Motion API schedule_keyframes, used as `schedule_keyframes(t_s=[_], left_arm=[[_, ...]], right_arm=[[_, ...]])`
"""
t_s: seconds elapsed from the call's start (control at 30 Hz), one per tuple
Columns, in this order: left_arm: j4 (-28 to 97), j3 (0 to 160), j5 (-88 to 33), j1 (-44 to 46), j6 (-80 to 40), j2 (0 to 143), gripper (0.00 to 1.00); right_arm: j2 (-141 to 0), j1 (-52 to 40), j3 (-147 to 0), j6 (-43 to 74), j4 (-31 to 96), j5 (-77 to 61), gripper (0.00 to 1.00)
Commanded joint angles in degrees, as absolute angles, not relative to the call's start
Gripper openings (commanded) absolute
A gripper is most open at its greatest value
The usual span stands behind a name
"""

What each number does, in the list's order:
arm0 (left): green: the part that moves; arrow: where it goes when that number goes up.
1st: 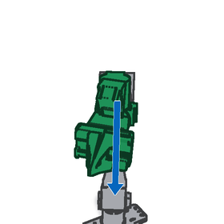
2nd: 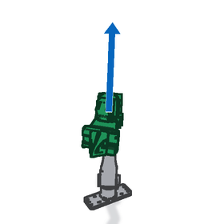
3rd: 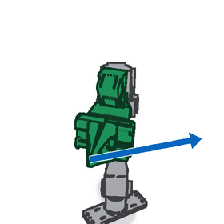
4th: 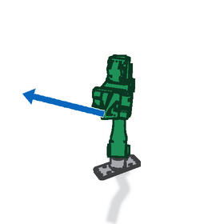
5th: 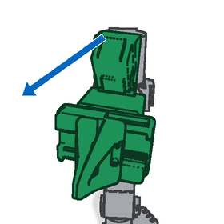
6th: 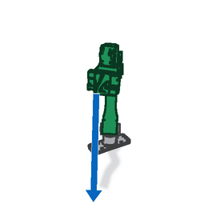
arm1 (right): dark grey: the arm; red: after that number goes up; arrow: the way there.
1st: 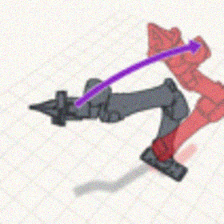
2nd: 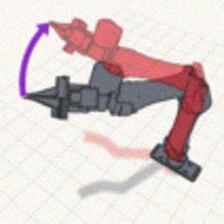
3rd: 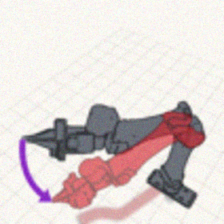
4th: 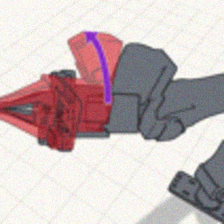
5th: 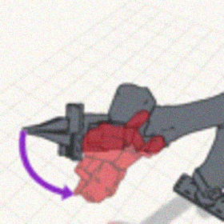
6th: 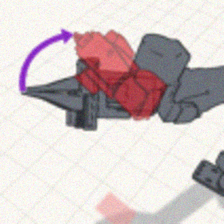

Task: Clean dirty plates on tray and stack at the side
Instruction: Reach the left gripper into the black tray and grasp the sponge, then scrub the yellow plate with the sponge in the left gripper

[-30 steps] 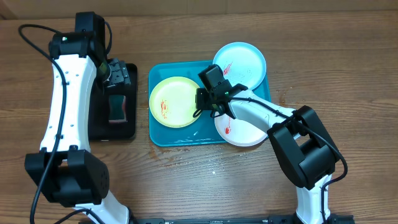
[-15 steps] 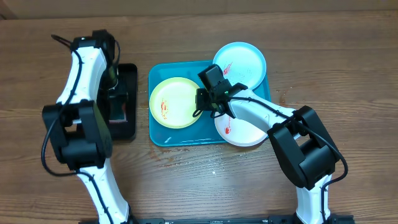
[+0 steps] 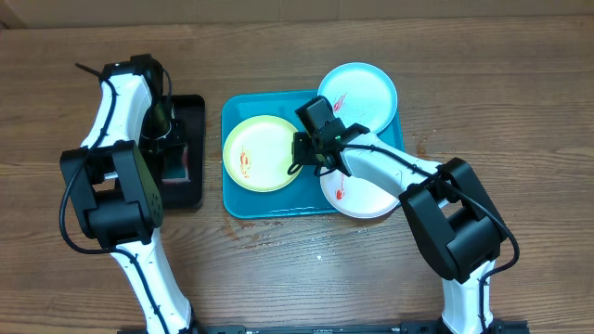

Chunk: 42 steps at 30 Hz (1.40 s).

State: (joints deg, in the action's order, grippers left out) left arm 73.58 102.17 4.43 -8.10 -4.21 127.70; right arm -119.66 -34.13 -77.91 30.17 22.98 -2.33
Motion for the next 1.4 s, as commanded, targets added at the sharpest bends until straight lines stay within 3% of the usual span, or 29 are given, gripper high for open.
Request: schedule_keyframes(t_s=[0.0, 0.2, 0.3, 0.37, 0.9, 1.17, 1.37], left_arm=[[72.77, 99.96, 2.70, -7.14, -2.94, 128.16, 0.30], [71.02, 96.16, 2.96, -7.09, -2.94, 128.16, 0.19], [70.81, 95.98, 2.96, -7.16, -2.94, 128.16, 0.05], [70.91, 96.53, 2.96, -7.16, -2.94, 128.14, 0.04], [82.78, 120.77, 2.94, -7.14, -3.79, 120.11, 0.04], [85.21, 121.23, -4.56, -6.70, -5.39, 115.83, 0.04], [78.35, 114.93, -5.56, -1.58, -8.08, 115.96, 0.04]], right_arm=[[-120.36, -34.35, -78.08, 30.24, 23.90, -1.32, 0.04], [-120.36, -34.35, -78.08, 30.24, 23.90, -1.34, 0.04], [-120.36, -34.35, -78.08, 30.24, 23.90, -1.34, 0.04], [-120.36, -34.35, -78.08, 30.26, 23.90, -1.34, 0.04], [-120.36, -34.11, -78.08, 30.24, 24.93, -5.34, 0.04], [-120.36, -30.15, -78.15, 31.03, 24.99, -13.50, 0.04], [-120.36, -29.12, -78.13, 34.33, 25.43, -13.93, 0.04]])
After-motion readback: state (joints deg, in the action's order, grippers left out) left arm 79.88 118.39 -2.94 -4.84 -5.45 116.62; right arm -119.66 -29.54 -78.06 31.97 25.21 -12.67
